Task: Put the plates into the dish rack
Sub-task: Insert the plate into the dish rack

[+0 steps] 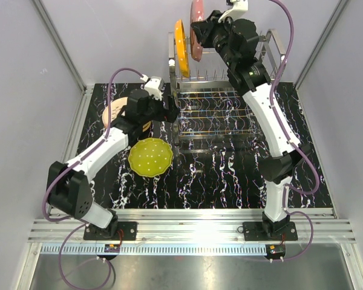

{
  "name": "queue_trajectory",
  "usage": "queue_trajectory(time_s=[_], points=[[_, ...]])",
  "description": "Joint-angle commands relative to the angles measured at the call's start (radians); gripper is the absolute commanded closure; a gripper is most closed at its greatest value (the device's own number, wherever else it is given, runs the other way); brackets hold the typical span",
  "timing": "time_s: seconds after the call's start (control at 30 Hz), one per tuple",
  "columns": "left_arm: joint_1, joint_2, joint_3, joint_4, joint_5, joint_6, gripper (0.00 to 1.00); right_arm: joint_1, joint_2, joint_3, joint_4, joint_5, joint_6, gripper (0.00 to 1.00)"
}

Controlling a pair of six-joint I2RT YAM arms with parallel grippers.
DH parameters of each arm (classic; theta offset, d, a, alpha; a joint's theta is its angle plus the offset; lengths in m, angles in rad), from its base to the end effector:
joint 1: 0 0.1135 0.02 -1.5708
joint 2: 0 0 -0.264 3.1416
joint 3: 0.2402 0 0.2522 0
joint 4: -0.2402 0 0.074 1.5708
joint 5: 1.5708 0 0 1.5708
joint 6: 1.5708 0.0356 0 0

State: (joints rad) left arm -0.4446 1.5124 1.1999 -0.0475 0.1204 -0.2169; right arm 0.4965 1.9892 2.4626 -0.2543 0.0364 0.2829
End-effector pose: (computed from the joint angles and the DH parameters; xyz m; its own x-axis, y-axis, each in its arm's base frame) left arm 0.3218 -0.1580 0.3203 -0.4243 -0.0345 -0.9049 0.4477 0.8606 -0.2427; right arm 0.3742 0.2013 0.5436 0.0594 0.3494 -0.9351 -0.4805 0.8311 0.2801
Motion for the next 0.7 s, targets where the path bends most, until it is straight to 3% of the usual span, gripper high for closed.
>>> queue_trajectory(time_s=[0.0,0.67], points=[[0.003,-0.055,-0.005,-0.009,0.022,0.022,0.05,-0.004,-0.052,0.018,0.242,0.000,0.022,1.00],[0.003,-0.288,-0.077,-0.130,-0.059,0.045,0.01,0.040,-0.139,-0.229,0.309,0.052,-0.025,1.00]])
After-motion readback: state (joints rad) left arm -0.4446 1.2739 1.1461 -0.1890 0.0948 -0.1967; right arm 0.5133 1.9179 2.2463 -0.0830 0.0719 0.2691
